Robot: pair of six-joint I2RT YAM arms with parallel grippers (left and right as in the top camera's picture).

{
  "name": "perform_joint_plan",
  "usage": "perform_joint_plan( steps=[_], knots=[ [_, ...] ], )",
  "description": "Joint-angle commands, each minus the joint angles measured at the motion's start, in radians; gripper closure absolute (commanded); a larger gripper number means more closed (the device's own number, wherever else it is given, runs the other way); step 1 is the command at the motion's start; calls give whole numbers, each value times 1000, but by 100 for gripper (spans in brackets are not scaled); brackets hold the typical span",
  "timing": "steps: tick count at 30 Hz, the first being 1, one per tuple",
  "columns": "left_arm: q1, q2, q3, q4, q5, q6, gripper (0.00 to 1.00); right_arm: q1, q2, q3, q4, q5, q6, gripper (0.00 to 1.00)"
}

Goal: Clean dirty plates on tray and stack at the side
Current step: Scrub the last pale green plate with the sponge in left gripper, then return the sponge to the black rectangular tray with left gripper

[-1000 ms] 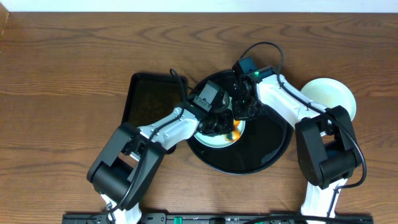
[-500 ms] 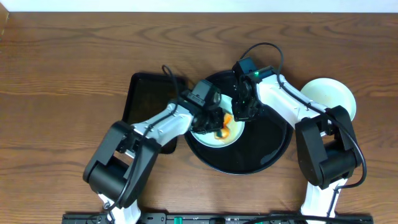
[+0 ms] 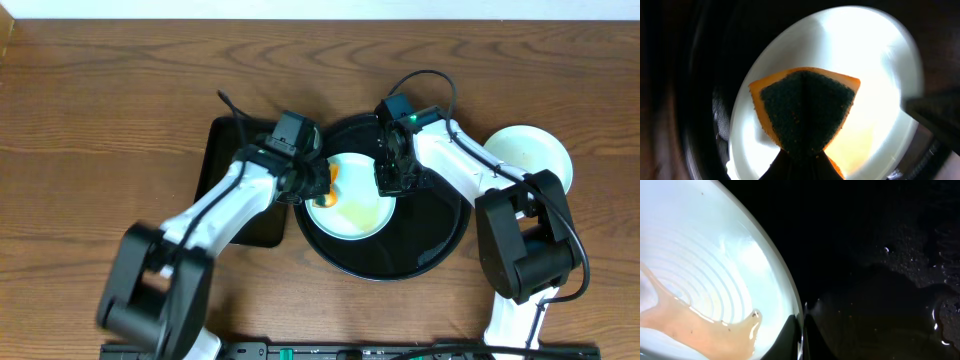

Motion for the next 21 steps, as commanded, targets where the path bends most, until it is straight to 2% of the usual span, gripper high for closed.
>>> perform_joint_plan(
  steps=[1, 5, 8, 17, 19, 21],
  knots=[
    [29, -116, -6, -49, -92, 73, 92, -4, -18, -7, -6, 35, 6, 94],
    [88, -190, -6, -139, -235, 106, 92, -4, -18, -7, 0, 35, 6, 83],
    [143, -195, -7, -183, -270, 111, 92, -2, -18, -7, 8, 35, 6, 71],
    [277, -112, -9, -208, -266, 142, 92, -2, -18, -55, 69, 19, 7, 75],
    [284, -76, -9, -208, -266, 177, 92, -2, -18, -76, 93, 8, 7, 79],
    [289, -34, -9, -208, -266, 180, 92, -2, -18, -90, 108, 9, 7, 89]
  ],
)
